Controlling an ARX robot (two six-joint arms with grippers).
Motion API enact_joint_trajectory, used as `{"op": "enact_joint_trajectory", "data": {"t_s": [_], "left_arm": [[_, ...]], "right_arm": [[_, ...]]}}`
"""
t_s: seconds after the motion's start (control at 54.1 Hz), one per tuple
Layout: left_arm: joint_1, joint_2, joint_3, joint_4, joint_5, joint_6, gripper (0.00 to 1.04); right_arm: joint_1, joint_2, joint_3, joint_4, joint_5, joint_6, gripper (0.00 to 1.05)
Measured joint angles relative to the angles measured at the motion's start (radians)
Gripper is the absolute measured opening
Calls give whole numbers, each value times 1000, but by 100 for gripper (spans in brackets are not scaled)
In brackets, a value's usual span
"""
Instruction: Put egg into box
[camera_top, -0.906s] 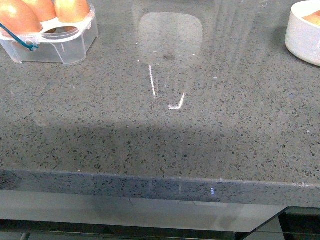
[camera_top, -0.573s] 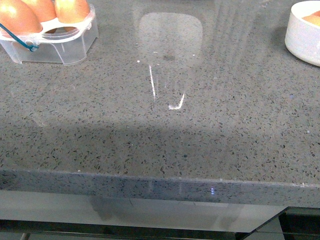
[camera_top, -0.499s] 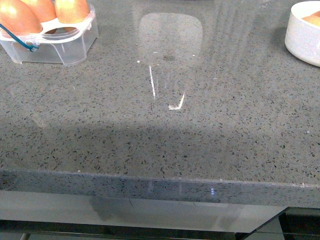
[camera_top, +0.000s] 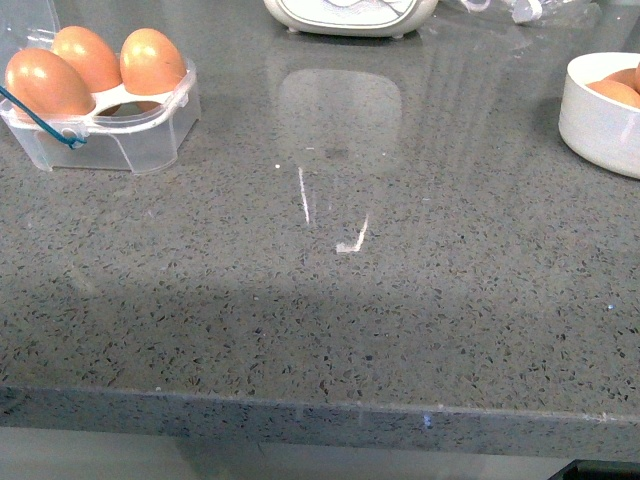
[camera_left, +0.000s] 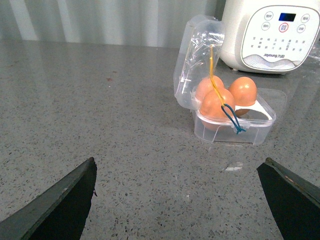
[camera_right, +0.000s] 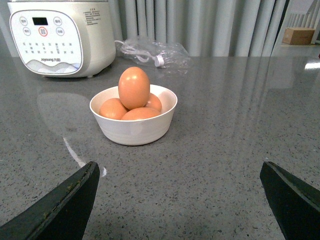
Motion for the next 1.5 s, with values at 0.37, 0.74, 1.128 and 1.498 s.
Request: {"op": "enact_joint_trajectory", "data": {"t_s": [0.37, 0.74, 1.128, 1.498], "left_arm": [[0, 0, 0, 0, 0, 0, 98], [0, 0, 0, 0, -1, 0, 98], [0, 0, 0, 0, 0, 0, 98], [0, 0, 0, 0, 0, 0, 98]], "right_arm": [[0, 0, 0, 0, 0, 0, 97], [136, 225, 116, -129, 460, 232, 97], [41, 630, 346, 121, 280, 125, 97], [-66, 1045, 485, 327, -71, 21, 97]]}}
